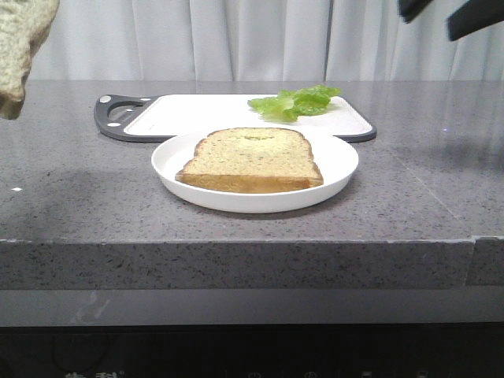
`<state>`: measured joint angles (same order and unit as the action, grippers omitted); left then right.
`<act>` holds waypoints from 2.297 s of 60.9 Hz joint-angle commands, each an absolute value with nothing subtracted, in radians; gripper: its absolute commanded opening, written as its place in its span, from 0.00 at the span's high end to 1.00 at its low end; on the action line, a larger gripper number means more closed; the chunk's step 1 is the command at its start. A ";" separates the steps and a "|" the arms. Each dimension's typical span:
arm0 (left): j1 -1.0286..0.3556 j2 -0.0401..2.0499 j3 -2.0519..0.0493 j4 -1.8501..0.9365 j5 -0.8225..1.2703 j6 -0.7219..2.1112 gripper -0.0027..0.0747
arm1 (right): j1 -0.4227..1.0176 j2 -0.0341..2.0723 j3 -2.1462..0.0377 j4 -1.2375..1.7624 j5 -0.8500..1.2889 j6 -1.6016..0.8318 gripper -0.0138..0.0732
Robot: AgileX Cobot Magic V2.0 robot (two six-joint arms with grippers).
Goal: Left arm grabs bread, right arm adds lettuce
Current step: 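Move the right gripper down to the lettuce leaf on the cutting board, then grasp the lettuce leaf with the right gripper and lift it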
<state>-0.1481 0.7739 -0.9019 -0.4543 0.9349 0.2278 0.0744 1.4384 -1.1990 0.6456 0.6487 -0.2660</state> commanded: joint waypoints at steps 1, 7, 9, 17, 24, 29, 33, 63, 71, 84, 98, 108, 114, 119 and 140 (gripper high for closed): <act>-0.146 0.771 -0.928 -0.482 0.877 0.226 0.99 | 0.071 1.501 -1.313 0.706 0.634 -0.295 0.33; -0.146 0.771 -0.928 -0.482 0.877 0.226 0.99 | 0.071 1.607 -1.415 0.708 0.638 -0.295 0.33; -0.146 0.771 -0.928 -0.482 0.877 0.226 0.99 | 0.071 1.634 -1.447 0.711 0.642 -0.295 0.33; -0.146 0.771 -0.928 -0.482 0.877 0.226 0.99 | 0.071 1.755 -1.562 0.730 0.661 -0.295 0.33; -0.146 0.771 -0.928 -0.482 0.877 0.226 0.99 | 0.071 1.847 -1.662 0.742 0.677 -0.295 0.33; -0.146 0.771 -0.928 -0.482 0.877 0.226 0.99 | 0.071 1.909 -1.719 0.749 0.684 -0.295 0.33; -0.146 0.771 -0.928 -0.484 0.877 0.226 0.99 | 0.071 1.955 -1.765 0.750 0.688 -0.295 0.33; -0.146 0.771 -0.928 -0.484 0.877 0.226 0.99 | 0.075 2.170 -1.983 0.896 0.784 -0.306 0.33; -0.146 0.771 -0.928 -0.484 0.877 0.226 0.99 | 0.075 2.174 -1.986 0.930 0.788 -0.344 0.41; -0.146 0.771 -0.928 -0.484 0.877 0.226 0.99 | 0.075 2.174 -1.986 0.936 0.783 -0.346 0.73; -0.146 0.771 -0.928 -0.482 0.877 0.226 0.99 | 0.074 2.134 -1.986 0.940 0.821 -0.393 0.96; -0.146 0.771 -0.928 -0.482 0.873 0.226 0.99 | 0.074 2.047 -1.983 0.940 0.871 -0.412 0.98; -0.146 0.771 -0.928 -0.482 0.873 0.226 0.99 | 0.074 1.983 -1.964 0.940 0.889 -0.420 0.98; -0.146 0.771 -0.928 -0.481 0.873 0.226 0.99 | 0.074 1.912 -1.917 0.943 0.900 -0.426 0.98; -0.146 0.771 -0.928 -0.476 0.873 0.226 0.99 | 0.075 1.544 -1.508 1.209 0.874 -0.732 0.98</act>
<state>-0.1481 0.7739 -0.9019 -0.4476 0.9373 0.2278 0.0762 1.6633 -1.5607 1.0497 0.9020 -0.6315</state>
